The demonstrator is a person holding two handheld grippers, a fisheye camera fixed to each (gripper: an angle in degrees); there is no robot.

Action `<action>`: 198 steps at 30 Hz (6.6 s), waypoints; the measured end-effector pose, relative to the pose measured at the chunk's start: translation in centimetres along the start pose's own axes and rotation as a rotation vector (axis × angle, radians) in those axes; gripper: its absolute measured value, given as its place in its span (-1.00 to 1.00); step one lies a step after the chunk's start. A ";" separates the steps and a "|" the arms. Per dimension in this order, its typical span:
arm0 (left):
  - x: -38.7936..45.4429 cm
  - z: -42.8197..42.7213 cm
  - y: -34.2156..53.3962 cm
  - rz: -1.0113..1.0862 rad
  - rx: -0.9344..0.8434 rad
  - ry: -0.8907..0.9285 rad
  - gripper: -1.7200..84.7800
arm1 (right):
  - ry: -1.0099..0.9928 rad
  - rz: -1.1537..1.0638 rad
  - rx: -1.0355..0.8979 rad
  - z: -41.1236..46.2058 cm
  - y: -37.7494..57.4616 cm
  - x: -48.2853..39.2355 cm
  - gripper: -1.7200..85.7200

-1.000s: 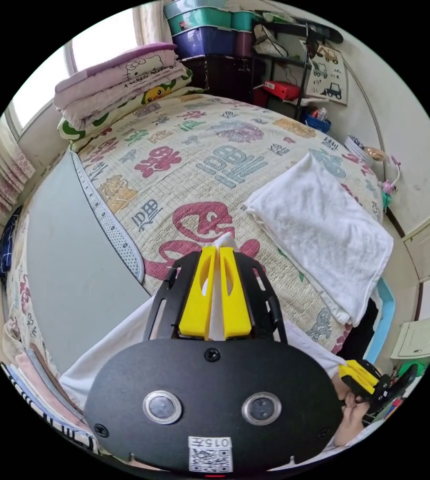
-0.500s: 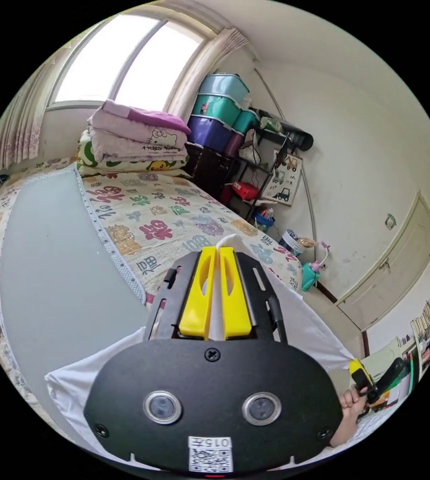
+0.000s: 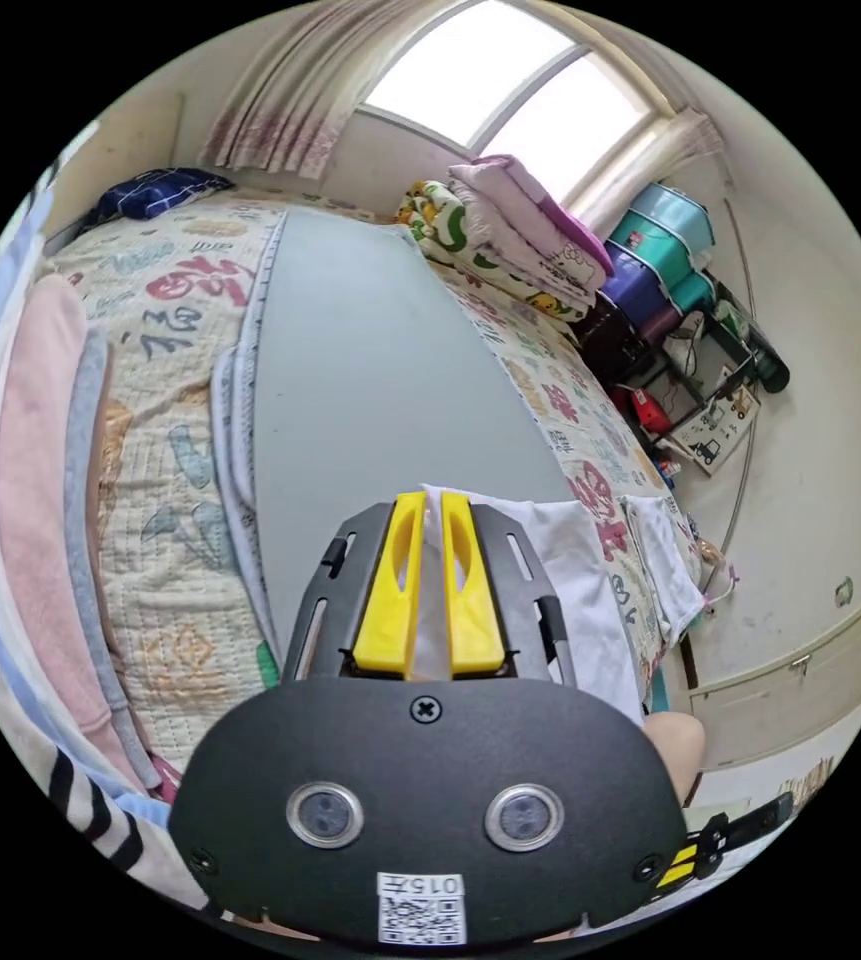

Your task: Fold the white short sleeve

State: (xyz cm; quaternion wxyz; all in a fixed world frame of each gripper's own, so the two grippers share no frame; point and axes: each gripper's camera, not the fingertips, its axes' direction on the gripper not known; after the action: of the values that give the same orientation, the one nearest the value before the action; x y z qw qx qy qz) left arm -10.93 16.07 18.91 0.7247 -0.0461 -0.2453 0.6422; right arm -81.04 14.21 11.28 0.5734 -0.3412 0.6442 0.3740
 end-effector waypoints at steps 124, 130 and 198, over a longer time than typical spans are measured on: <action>-1.3 2.9 -3.4 0.171 -0.128 -0.009 -0.66 | 0.259 0.524 -0.148 -6.7 -32.5 -0.9 -0.64; -2.2 2.5 -3.9 0.146 -0.134 0.059 -0.75 | 0.268 0.520 -0.183 -5.8 -34.1 -2.0 -0.69; 11.8 -23.3 20.7 -0.532 0.326 0.450 -0.98 | 1.348 -0.055 -0.242 25.4 -4.7 4.8 -0.98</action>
State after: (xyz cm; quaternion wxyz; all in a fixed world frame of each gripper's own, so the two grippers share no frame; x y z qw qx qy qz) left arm -19.41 36.69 -5.92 0.8995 -0.0048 0.0216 0.4363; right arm -65.22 34.05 4.47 0.0143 -0.5771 0.8054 0.1346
